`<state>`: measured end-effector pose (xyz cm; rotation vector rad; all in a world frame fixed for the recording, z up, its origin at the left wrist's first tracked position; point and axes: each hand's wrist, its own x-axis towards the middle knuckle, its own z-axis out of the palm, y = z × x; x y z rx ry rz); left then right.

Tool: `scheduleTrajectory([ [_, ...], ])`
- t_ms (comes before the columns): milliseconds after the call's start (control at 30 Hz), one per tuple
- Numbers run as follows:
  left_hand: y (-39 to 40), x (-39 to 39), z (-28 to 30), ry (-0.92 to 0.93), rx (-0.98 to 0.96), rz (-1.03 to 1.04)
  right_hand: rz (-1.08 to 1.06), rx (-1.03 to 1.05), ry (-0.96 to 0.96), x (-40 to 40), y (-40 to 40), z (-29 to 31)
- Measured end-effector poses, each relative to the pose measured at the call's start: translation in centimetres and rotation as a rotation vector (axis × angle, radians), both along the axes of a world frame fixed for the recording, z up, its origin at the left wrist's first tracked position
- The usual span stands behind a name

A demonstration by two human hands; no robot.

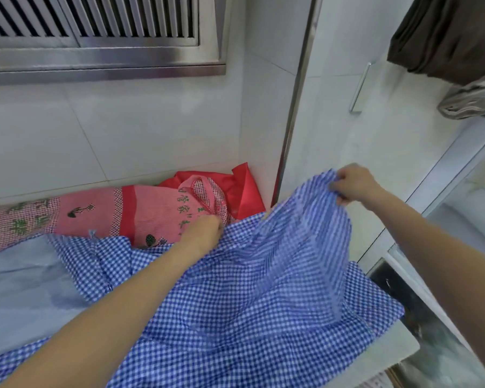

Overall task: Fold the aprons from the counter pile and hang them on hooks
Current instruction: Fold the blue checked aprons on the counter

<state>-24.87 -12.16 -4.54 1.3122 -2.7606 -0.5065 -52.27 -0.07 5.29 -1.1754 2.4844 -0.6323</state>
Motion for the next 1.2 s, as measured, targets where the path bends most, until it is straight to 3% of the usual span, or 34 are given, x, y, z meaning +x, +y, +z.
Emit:
scheduleTrajectory([
  [100, -1.9, 0.5, -0.4, 0.043, -0.073, 0.095, -0.189, -0.296, 0.116, -0.6, 0.2, 1.0],
  [167, -2.7, 0.7, -1.2, 0.038, -0.007, 0.084, -0.242, -0.362, 0.019, -0.6, -0.1, 0.5],
  [300, -2.5, 0.1, -2.3, 0.021, 0.165, 0.007, -0.236, -0.059, -0.185, -2.0, -0.4, -3.7],
  [433, -2.0, 0.6, -3.1, -0.161, 0.401, -0.248, -0.181, 0.136, -0.238, -1.6, 0.7, -6.5],
  [500, -1.6, 1.4, -3.7, -0.395, 0.235, -0.284, -0.144, 0.195, -0.232, -1.1, 0.6, -7.6],
  [567, -1.5, 1.8, -4.1, -0.464, 0.010, -0.267, -0.124, 0.191, -0.144, -0.8, -0.1, -8.7],
  [600, -1.6, 1.8, -4.0, -0.412, -0.023, -0.242, -0.115, 0.141, -0.054, -0.6, -0.2, -9.0],
  [667, -2.6, 2.5, -3.4, -0.265, 0.087, -0.176, -0.078, 0.008, 0.079, -0.3, -0.6, -9.6],
  [767, -5.1, 3.9, -2.0, -0.051, 0.421, -0.103, -0.138, -0.204, 0.001, -0.3, -1.5, -10.2],
  [900, -6.6, 5.6, -0.4, 0.061, 0.628, 0.046, -0.267, -0.278, -0.176, -0.1, -3.0, -10.3],
  [967, -7.6, 5.9, -0.8, 0.102, 0.558, 0.112, -0.306, -0.256, -0.240, 0.0, -3.6, -9.9],
  [1100, -8.3, 5.7, -2.2, 0.001, 0.022, 0.215, -0.386, -0.656, -0.022, 0.1, -4.3, -7.1],
  [1200, -7.4, 5.8, -3.1, -0.012, 0.023, 0.142, -0.333, -0.623, 0.148, 2.0, -4.7, -5.0],
])
